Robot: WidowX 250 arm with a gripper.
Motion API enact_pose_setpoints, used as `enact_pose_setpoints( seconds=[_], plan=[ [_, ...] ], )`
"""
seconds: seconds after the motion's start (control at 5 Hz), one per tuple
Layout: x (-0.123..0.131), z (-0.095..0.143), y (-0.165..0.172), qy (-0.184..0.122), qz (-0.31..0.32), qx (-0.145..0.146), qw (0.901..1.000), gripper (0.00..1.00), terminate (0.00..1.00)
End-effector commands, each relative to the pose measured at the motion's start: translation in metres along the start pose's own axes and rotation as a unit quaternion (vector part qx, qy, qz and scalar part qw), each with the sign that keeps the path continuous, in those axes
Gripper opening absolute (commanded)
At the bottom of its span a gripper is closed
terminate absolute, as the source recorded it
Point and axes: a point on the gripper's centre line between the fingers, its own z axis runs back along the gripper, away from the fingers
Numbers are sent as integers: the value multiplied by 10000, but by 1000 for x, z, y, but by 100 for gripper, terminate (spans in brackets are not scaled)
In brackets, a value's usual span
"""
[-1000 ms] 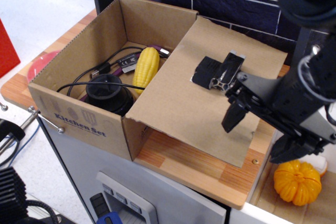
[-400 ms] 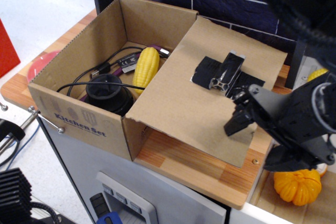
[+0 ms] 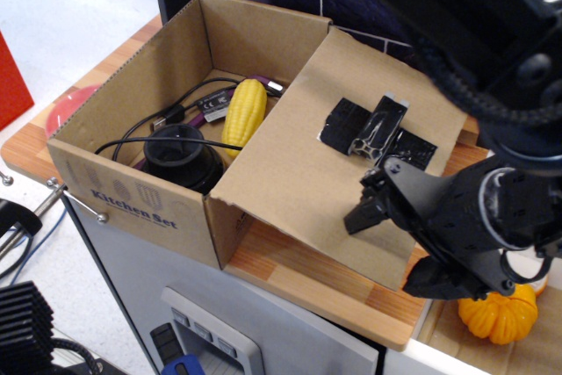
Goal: Close brown1fbox flap
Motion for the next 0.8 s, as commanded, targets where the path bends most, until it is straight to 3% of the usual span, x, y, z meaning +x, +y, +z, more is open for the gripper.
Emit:
enact_pose_setpoints(
  seconds=[0.0, 0.6],
  plan=[
    [10, 19, 23, -126, -120, 59, 9998, 100, 0],
    [14, 60, 45, 49, -639, 554, 9964, 100, 0]
  ],
)
